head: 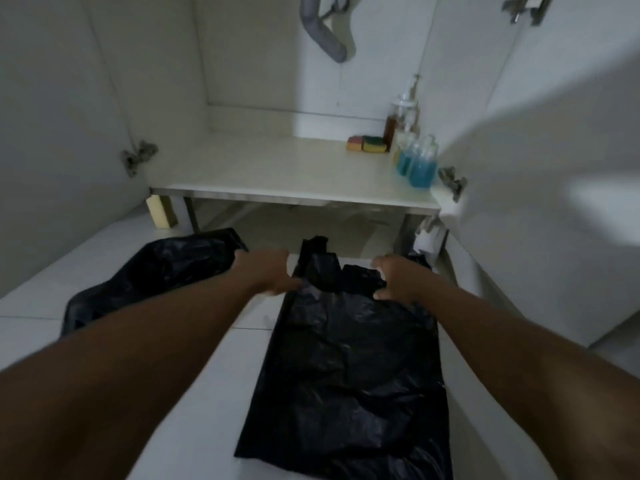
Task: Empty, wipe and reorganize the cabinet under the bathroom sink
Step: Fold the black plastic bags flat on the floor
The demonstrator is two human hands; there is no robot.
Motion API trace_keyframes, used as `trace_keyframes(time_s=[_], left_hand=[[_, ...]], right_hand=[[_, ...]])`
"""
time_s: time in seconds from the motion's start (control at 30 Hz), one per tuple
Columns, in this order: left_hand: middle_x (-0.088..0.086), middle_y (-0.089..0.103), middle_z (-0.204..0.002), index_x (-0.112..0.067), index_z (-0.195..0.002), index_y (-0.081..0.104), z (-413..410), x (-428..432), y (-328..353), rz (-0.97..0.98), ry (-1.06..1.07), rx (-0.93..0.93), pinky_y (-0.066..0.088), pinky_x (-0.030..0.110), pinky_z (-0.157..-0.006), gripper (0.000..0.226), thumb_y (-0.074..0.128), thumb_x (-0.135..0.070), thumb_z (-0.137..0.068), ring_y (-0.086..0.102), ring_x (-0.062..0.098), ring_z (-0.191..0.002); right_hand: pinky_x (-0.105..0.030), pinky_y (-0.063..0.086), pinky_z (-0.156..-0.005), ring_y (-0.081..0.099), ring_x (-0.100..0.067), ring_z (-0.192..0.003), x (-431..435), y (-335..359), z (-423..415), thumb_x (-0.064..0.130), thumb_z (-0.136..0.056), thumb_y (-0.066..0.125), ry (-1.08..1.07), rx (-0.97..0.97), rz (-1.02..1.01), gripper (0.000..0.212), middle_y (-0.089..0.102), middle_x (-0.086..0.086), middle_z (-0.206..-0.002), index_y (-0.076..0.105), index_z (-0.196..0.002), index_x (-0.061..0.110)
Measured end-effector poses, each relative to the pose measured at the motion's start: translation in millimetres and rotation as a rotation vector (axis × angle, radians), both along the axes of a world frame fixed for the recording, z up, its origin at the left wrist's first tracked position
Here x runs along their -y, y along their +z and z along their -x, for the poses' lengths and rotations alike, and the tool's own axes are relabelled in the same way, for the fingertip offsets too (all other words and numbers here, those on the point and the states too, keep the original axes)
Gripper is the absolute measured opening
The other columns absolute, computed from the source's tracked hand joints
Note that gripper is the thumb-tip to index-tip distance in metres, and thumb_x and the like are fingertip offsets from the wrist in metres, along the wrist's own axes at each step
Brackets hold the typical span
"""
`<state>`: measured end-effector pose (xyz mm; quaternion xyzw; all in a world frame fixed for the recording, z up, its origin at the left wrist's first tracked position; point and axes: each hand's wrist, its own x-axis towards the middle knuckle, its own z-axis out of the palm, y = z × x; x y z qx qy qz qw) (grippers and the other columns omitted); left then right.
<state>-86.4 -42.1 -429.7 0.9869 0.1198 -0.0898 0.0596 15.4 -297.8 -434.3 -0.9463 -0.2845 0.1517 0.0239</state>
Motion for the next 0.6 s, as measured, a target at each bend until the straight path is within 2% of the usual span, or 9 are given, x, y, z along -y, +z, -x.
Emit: trace_keyframes(time_s=[0.13,0.3,0.37,0.5,0.6], left_hand=[[0.007,0.055,-0.139,-0.022,-0.139,0.046,30.6,-65.5,22.2,-0.012,0.113,0.135,0.040,0.052,-0.102,0.070,0.052,-0.067,-0.085,0.053,0.031,-0.125],[0.008,0.058,-0.130,-0.025,-0.132,0.053,85.0,-136.3,12.5,-0.076,0.286,0.205,0.036,0.050,-0.102,0.055,0.053,-0.057,-0.088,0.054,0.032,-0.120],[0.010,0.057,-0.128,-0.022,-0.130,0.055,101.5,-164.8,7.0,-0.099,0.367,0.196,0.037,0.050,-0.100,0.055,0.054,-0.057,-0.087,0.051,0.034,-0.120],[0.011,0.052,-0.136,-0.017,-0.133,0.051,120.2,-207.1,-4.5,-0.041,0.585,0.138,0.038,0.050,-0.099,0.070,0.057,-0.066,-0.083,0.048,0.036,-0.125],[0.010,0.059,-0.122,-0.013,-0.119,0.056,123.9,-226.6,-19.2,0.059,0.688,0.076,0.041,0.049,-0.097,0.065,0.063,-0.064,-0.080,0.056,0.034,-0.115]], right_hand=[[-0.035,0.038,-0.108,0.043,-0.027,-0.133,-70.4,38.5,9.0,0.036,-0.086,0.070,0.070,0.007,0.027,0.074,0.041,-0.010,-0.149,0.036,-0.147,0.012],[-0.030,0.046,-0.087,0.056,-0.027,-0.115,-162.8,26.3,52.8,0.030,-0.090,0.066,0.168,0.029,-0.068,0.050,0.055,-0.010,-0.133,0.052,-0.133,0.010],[-0.033,0.048,-0.093,0.056,-0.026,-0.117,-195.4,5.5,73.2,0.032,-0.090,0.066,0.210,-0.049,-0.128,0.055,0.050,-0.007,-0.139,0.048,-0.139,0.015],[-0.038,0.052,-0.093,0.060,-0.023,-0.110,-252.3,-27.0,94.2,0.039,-0.091,0.064,0.265,-0.209,-0.161,0.058,0.052,-0.005,-0.137,0.044,-0.142,0.022],[-0.038,0.047,-0.100,0.055,-0.023,-0.121,-288.8,-40.6,111.2,0.044,-0.087,0.067,0.267,-0.268,-0.246,0.058,0.051,-0.006,-0.139,0.049,-0.137,0.021]])
